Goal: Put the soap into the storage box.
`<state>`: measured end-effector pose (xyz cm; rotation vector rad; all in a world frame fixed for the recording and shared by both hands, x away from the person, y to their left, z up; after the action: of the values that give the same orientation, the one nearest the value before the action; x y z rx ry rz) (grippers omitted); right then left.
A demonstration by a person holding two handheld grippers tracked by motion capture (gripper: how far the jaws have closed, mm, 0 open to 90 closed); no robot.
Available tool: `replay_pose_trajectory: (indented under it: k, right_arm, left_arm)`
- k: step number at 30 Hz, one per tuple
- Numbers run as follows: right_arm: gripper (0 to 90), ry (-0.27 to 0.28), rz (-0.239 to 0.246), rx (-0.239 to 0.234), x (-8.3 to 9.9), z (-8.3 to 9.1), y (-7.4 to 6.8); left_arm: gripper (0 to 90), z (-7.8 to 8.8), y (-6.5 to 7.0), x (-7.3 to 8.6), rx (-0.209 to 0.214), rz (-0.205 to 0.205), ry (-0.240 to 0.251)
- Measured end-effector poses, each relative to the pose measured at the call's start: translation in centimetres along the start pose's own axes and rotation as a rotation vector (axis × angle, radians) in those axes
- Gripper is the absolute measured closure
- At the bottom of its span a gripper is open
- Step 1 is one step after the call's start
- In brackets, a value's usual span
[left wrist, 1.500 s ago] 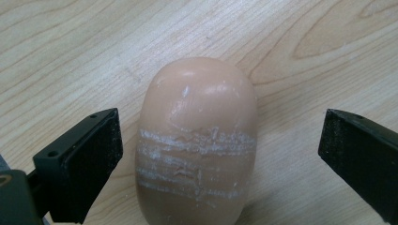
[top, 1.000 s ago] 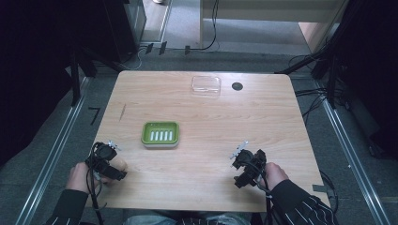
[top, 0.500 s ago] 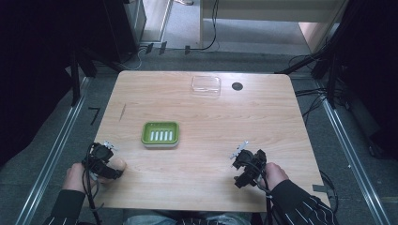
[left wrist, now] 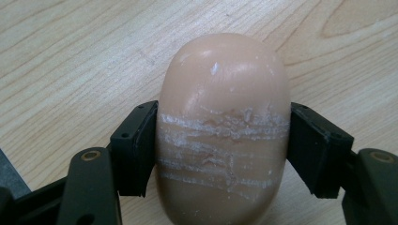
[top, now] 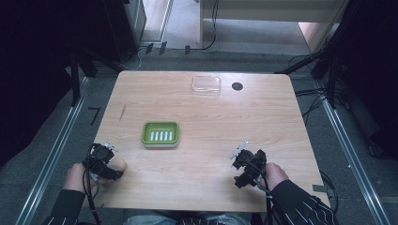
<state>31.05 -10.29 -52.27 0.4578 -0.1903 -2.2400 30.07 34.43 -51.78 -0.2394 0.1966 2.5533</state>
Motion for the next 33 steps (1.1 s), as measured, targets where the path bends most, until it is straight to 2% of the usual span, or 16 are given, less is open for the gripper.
replay_pose_trajectory:
  k: [5, 18, 33]
  right_arm:
    - [14.3, 0.001, -0.001, 0.000, 0.0, 0.0, 0.0]
    - [14.3, 0.003, 0.001, -0.002, 0.0, 0.0, 0.0]
    - [14.3, -0.001, 0.000, -0.003, 0.0, 0.0, 0.0]
  left_arm:
    - [33.1, 0.0, 0.3, 0.0, 0.004, -0.019, 0.006]
    - [33.3, 0.4, 0.2, 0.0, 0.002, -0.009, 0.024]
    - [33.3, 1.3, 1.1, -1.0, -0.008, -0.049, 0.039]
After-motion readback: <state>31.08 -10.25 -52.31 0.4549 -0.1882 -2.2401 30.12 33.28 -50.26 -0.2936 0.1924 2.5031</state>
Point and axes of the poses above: each handheld gripper's, and its own axes: z roughly backward along the jaws, x roughly out of its underside, y roughly to its right, the point moved 7 cm from there along -z, roughly forward along the jaws, and after that the axes turned 8 degrees about x, right-handed, at the moved point
